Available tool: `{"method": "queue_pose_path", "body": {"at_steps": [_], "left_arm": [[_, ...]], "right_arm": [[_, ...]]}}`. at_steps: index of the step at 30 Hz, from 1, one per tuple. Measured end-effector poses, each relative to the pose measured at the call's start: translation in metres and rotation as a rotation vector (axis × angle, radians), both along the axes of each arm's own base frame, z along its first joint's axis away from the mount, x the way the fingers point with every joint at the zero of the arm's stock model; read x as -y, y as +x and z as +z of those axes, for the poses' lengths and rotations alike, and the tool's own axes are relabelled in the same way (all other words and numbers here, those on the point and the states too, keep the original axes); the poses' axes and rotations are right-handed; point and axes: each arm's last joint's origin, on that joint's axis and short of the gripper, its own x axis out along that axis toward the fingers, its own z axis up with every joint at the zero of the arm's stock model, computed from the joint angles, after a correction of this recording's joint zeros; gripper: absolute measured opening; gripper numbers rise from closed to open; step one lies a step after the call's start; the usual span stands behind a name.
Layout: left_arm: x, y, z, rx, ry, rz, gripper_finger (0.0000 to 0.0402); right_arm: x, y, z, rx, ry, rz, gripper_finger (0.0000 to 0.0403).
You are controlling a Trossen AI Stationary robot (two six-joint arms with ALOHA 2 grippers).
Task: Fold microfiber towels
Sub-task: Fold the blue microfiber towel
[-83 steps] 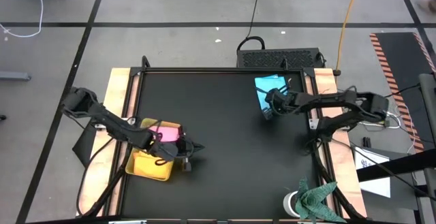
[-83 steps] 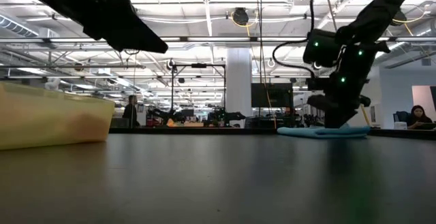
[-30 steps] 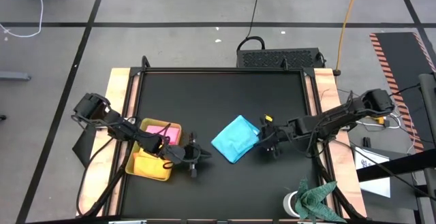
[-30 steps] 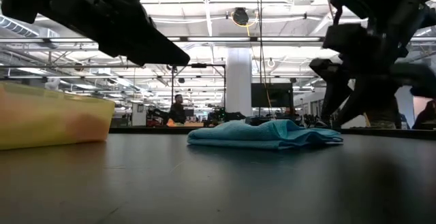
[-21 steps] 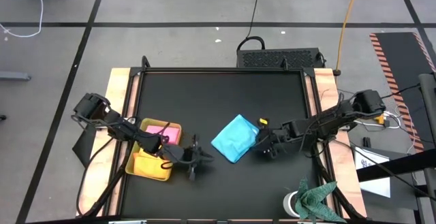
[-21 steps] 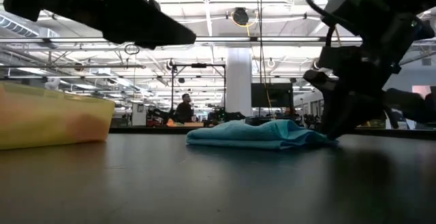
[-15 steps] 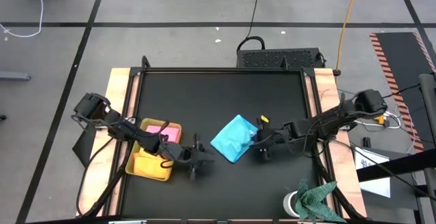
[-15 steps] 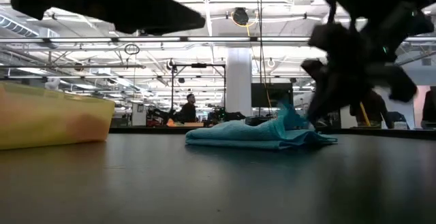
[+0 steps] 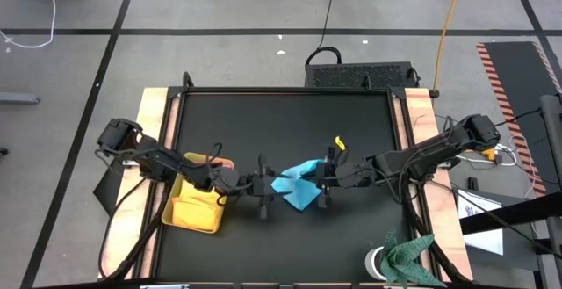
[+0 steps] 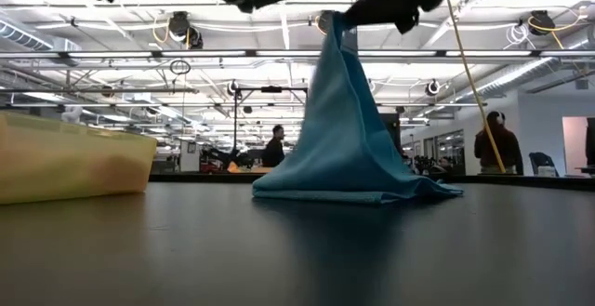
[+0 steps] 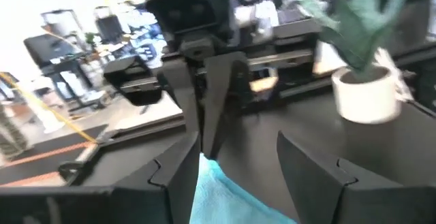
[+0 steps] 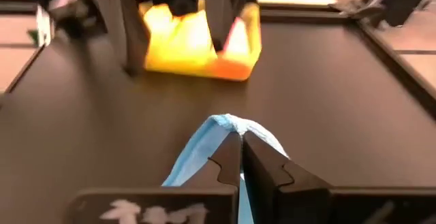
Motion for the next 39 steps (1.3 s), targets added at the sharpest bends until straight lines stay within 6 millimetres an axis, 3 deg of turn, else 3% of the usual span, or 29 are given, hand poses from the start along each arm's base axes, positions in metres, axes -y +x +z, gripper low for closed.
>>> {"method": "queue_pose_path", "body": {"at_steps": [5,9,12,16,20,25,31,35,39], "left_arm": [[-0.006,0.020,-0.006,-0.016,0.015,0.061,0.0200],[-0.009,0.035,-0.019,-0.044,0.029,0.204,0.0200],[-0.011,0.040,-0.022,-0.048,0.039,0.322,0.0200],[-0.009,0.042,-0.023,-0.064,0.053,0.336,0.0193],[-0.006,0.041,-0.024,-0.079,0.043,0.329,0.0137],[0.006,0.033,-0.017,-0.090,0.086,0.305,0.0019],[0.027,0.008,0.008,-0.135,0.115,0.284,0.0013],[0.039,-0.010,0.022,-0.161,0.133,0.231,0.0007],[0.048,-0.016,0.024,-0.163,0.146,0.208,0.0018]], "right_arm": [[0.000,0.002,0.006,0.030,-0.003,-0.023,0.0001],[0.000,0.002,0.005,0.022,0.002,-0.026,0.0001],[0.000,0.001,0.004,0.018,0.012,-0.031,0.0001],[0.000,0.001,0.004,0.013,0.013,-0.028,0.0000],[0.000,0.001,0.004,0.006,-0.030,-0.002,0.0004],[-0.005,-0.005,0.009,0.011,-0.043,0.028,0.0046],[-0.004,-0.032,0.022,-0.042,0.007,0.017,0.0131],[0.001,-0.045,0.001,-0.134,0.040,-0.029,0.0170],[0.009,-0.056,-0.037,-0.213,0.028,-0.071,0.0182]]}}
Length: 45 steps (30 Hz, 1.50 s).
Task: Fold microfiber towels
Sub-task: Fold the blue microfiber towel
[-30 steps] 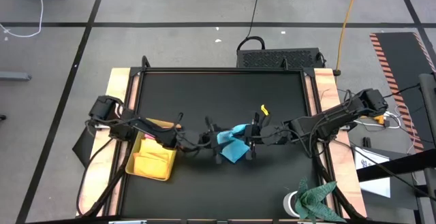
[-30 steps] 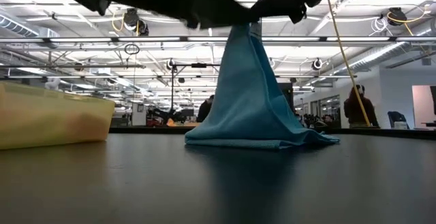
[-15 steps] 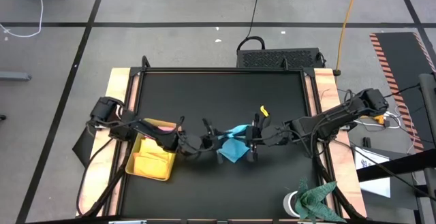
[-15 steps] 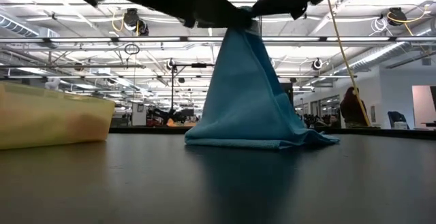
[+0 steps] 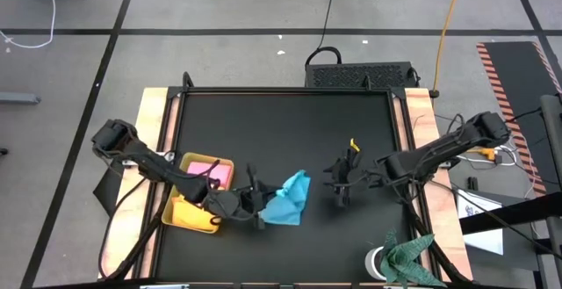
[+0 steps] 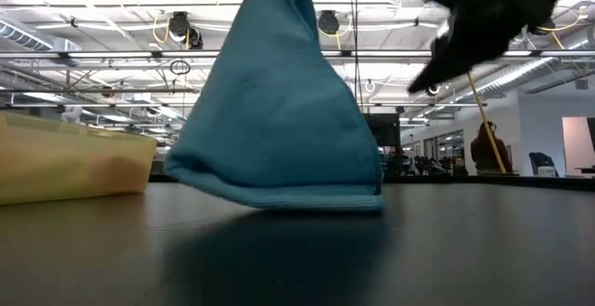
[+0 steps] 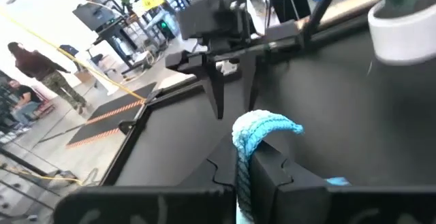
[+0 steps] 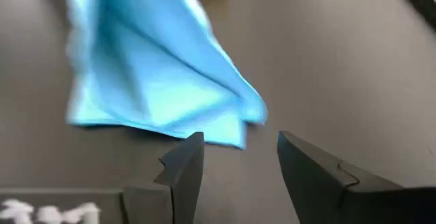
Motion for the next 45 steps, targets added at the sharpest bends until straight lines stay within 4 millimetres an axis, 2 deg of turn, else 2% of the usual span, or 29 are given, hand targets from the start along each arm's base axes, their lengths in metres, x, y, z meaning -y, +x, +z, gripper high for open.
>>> {"method": "queue_pose_path", "body": {"at_steps": [6,9,13,21,25,28,31,34,37,40,45], "left_arm": [[0.001,-0.001,0.000,-0.015,0.003,-0.013,0.0006],[0.000,-0.001,-0.001,-0.016,-0.006,-0.009,0.0018],[-0.001,-0.001,-0.002,-0.020,-0.023,-0.011,0.0029],[-0.002,0.000,-0.001,-0.017,-0.037,-0.022,0.0006],[-0.002,0.000,-0.001,-0.016,-0.039,-0.022,0.0022],[-0.002,0.000,-0.001,-0.016,-0.041,-0.021,0.0034],[-0.002,0.000,-0.002,-0.019,-0.039,-0.021,0.0033],[-0.001,0.000,-0.002,-0.021,-0.032,-0.025,0.0024],[0.004,-0.009,0.009,-0.002,0.003,-0.041,0.0008],[0.010,-0.025,0.033,0.071,-0.020,-0.068,0.0008],[0.014,-0.060,0.073,0.190,-0.103,-0.150,0.0023]], "right_arm": [[0.021,-0.009,-0.049,0.123,-0.028,-0.066,0.0174],[0.033,-0.010,-0.066,0.199,-0.008,-0.047,0.0172],[0.047,-0.003,-0.081,0.222,0.017,-0.030,0.0172],[0.070,0.028,-0.106,0.121,0.130,0.039,0.0171],[0.076,0.042,-0.112,0.108,0.179,0.065,0.0168],[0.078,0.048,-0.117,0.089,0.204,0.056,0.0144],[0.078,0.051,-0.120,0.080,0.202,0.076,0.0092],[0.074,0.051,-0.115,0.088,0.198,0.103,0.0021],[0.061,0.049,-0.092,0.148,0.177,0.119,0.0009],[0.040,0.038,-0.058,0.216,0.113,0.123,0.0002],[-0.004,0.000,0.009,0.381,0.054,0.127,0.0001]]}}
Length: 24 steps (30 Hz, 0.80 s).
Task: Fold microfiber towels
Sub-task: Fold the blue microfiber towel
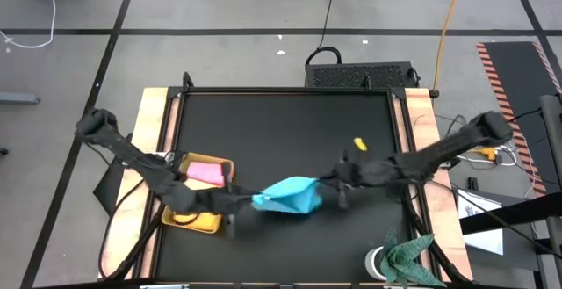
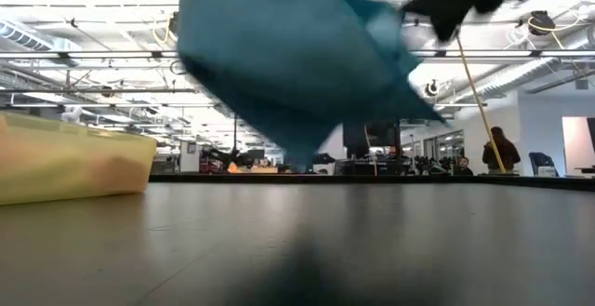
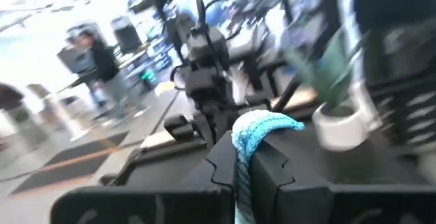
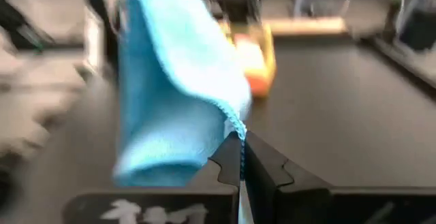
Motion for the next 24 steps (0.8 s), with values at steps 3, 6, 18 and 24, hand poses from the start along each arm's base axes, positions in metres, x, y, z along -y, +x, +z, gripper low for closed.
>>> {"method": "queue_pose_path", "body": {"at_steps": [3,6,18,24], "left_arm": [[0.002,-0.017,0.017,0.053,-0.058,-0.078,0.0015],[0.001,-0.028,0.026,0.077,-0.093,-0.121,0.0006],[0.012,-0.038,0.029,0.083,-0.212,-0.218,0.0005],[0.015,-0.041,0.033,0.121,-0.198,-0.230,0.0020]], "right_arm": [[-0.027,-0.022,0.036,0.112,0.039,0.050,0.0001],[-0.052,-0.036,0.058,0.175,0.048,0.119,0.0001],[-0.102,-0.055,0.095,0.259,0.074,0.277,0.0000],[-0.119,-0.064,0.126,0.340,0.049,0.323,0.0000]]}}
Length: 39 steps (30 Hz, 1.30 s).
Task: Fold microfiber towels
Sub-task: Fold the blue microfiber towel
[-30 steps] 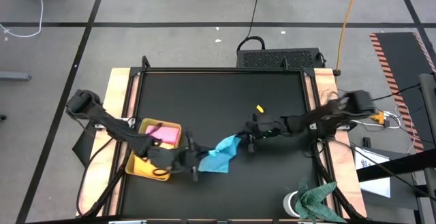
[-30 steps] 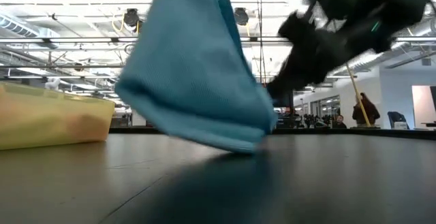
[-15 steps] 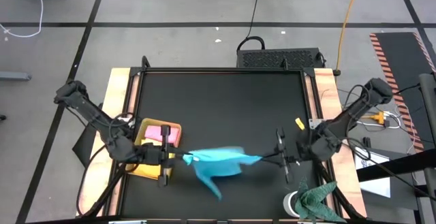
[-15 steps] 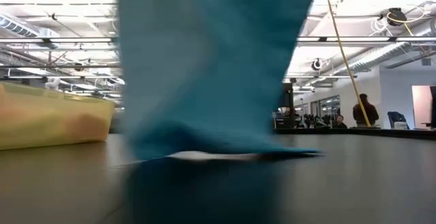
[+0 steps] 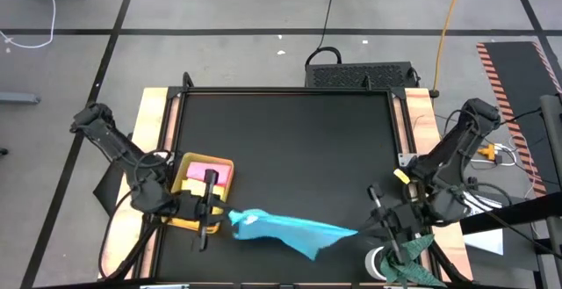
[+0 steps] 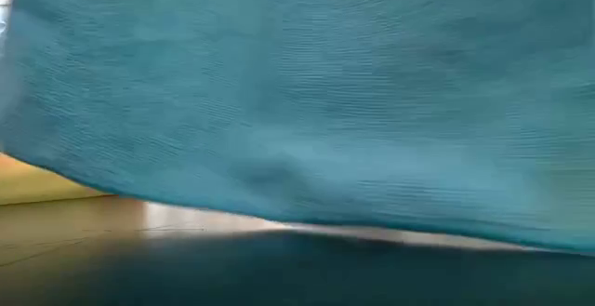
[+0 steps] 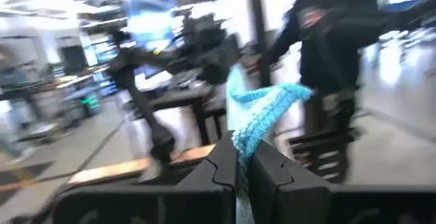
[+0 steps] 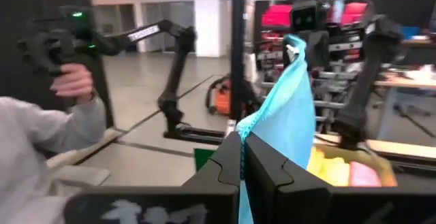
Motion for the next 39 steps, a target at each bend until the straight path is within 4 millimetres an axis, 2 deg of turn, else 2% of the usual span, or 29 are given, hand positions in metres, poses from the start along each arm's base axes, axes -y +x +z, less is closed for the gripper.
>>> {"method": "queue_pose_path", "body": {"at_steps": [3,8,14,20,25,29,33,39], "left_arm": [[-0.013,0.010,-0.006,-0.057,0.039,0.081,0.0008],[-0.051,0.039,-0.031,-0.238,0.048,0.262,0.0013],[-0.113,0.073,-0.081,-0.378,0.045,0.446,0.0006],[-0.176,0.083,-0.132,-0.411,0.019,0.574,0.0016],[-0.214,0.081,-0.166,-0.481,0.011,0.514,0.0028],[-0.232,0.077,-0.182,-0.595,0.072,0.473,0.0073],[-0.244,0.074,-0.183,-0.614,0.144,0.425,0.0138],[-0.269,0.066,-0.183,-0.630,0.142,0.441,0.0219]], "right_arm": [[0.005,0.000,-0.001,-0.029,-0.020,-0.112,0.0000],[0.036,0.006,-0.022,-0.207,-0.023,-0.410,0.0000],[0.096,0.018,-0.070,-0.433,-0.011,-0.728,0.0000],[0.160,0.022,-0.127,-0.654,0.018,-0.957,0.0000],[0.192,0.020,-0.169,-0.749,0.095,-0.908,0.0000],[0.202,0.016,-0.189,-0.741,0.138,-0.809,0.0000],[0.205,0.014,-0.196,-0.722,0.177,-0.737,0.0000],[0.207,0.016,-0.195,-0.714,0.169,-0.691,0.0000]]}}
